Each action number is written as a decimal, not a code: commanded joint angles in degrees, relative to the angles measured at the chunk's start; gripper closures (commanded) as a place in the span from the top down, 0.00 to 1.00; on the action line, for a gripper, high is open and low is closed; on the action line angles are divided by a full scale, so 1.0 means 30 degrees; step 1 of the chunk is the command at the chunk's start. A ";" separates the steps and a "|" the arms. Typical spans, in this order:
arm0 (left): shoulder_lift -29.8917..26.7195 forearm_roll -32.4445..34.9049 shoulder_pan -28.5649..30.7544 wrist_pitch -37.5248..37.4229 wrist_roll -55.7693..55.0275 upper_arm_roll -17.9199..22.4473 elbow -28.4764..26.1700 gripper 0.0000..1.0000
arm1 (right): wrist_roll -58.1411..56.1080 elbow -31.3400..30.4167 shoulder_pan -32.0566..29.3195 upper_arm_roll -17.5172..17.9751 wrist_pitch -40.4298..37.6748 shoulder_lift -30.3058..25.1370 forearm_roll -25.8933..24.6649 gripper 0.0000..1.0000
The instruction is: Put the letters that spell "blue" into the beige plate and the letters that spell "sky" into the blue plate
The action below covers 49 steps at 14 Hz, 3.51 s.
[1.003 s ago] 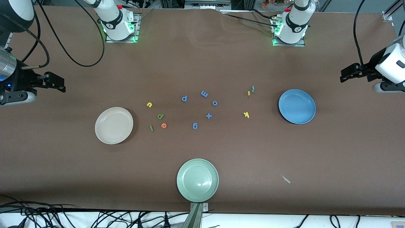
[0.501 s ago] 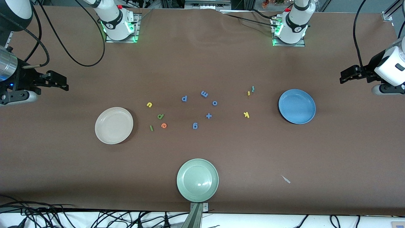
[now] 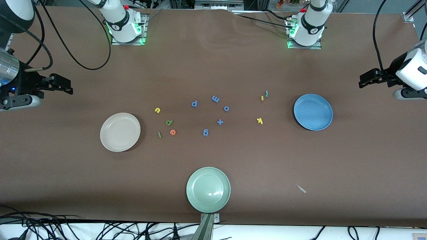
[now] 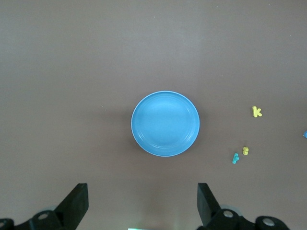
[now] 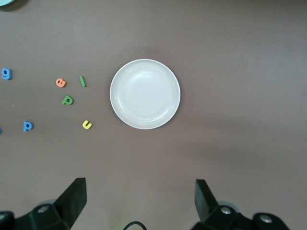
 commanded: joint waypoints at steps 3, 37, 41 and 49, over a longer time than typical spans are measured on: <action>0.0219 0.0003 0.0164 -0.0164 -0.0006 -0.0142 0.0592 1.00 | -0.0142 -0.0285 -0.0120 0.0020 -0.0211 -0.0227 0.0209 1.00; 0.0190 -0.0993 0.0369 0.0979 0.0756 -0.0142 0.0475 1.00 | 0.0473 -0.1105 0.0232 0.0138 0.0287 -0.0080 0.0150 1.00; 0.0219 -0.0964 0.0340 0.0979 0.0581 -0.0171 0.0417 1.00 | 0.0502 -0.1397 0.0232 0.0167 0.0374 -0.0138 0.0121 1.00; 0.1010 -0.1752 -0.0070 0.1911 0.0026 -0.0229 -0.0486 1.00 | 0.1205 -0.1633 0.0261 0.0196 0.0345 -0.0197 0.0063 1.00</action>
